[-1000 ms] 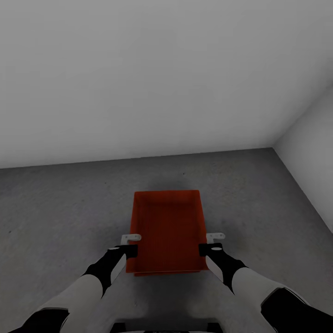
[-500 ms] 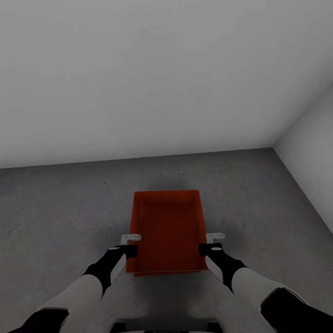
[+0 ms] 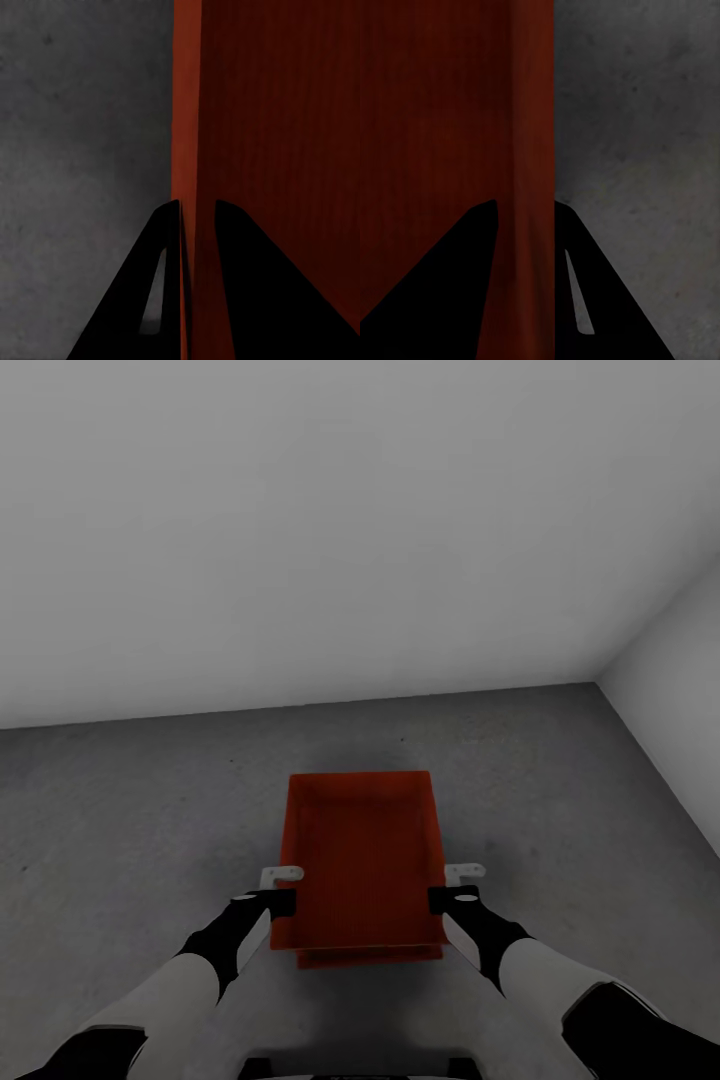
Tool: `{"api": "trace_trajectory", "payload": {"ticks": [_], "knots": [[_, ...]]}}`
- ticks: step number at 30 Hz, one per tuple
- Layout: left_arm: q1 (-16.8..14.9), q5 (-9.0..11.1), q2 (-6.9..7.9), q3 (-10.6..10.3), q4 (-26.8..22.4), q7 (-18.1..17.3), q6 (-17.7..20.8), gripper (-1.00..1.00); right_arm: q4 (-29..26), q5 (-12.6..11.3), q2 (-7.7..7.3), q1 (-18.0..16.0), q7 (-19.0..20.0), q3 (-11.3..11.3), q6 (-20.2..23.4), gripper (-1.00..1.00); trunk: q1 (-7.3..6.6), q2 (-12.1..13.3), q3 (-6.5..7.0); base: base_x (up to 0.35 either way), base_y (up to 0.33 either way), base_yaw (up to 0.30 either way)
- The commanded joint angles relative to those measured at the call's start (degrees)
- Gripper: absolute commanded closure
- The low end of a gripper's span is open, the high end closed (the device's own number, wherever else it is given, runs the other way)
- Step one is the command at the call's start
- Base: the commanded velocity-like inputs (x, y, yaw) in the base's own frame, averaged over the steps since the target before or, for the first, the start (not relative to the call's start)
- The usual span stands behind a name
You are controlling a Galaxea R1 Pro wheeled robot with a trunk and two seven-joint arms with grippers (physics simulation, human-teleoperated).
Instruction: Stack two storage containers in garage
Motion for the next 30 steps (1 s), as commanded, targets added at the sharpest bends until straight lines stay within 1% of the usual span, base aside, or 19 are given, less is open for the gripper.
{"api": "trace_trajectory", "payload": {"ticks": [1,6,15,30], "knots": [[-0.02,0.95,-0.51,-0.75,-0.33,0.23,0.23,1.00,0.02,-2.21,0.44,0.02,0.62,1.79,0.48,1.00,0.00,-0.02,-0.03,0.009,0.008,0.000],[-0.02,0.95,-0.51,-0.75,-0.33,0.23,0.23,1.00,0.02,-2.22,0.44,0.02,0.62,1.79,0.48,1.00,0.00,-0.02,-0.03,0.003,0.003,-0.056],[-0.02,1.02,-0.51,-0.75,-0.33,0.29,0.21,1.00,0.05,-2.25,0.44,0.02,0.62,1.79,0.48,1.00,0.00,-0.02,-0.03,0.000,0.000,-0.180],[-0.02,1.03,-0.55,-0.75,-0.33,0.37,0.27,1.00,0.01,-2.21,0.44,0.02,0.62,1.79,0.48,1.00,0.00,-0.02,-0.03,-0.015,0.000,-0.014]]}}
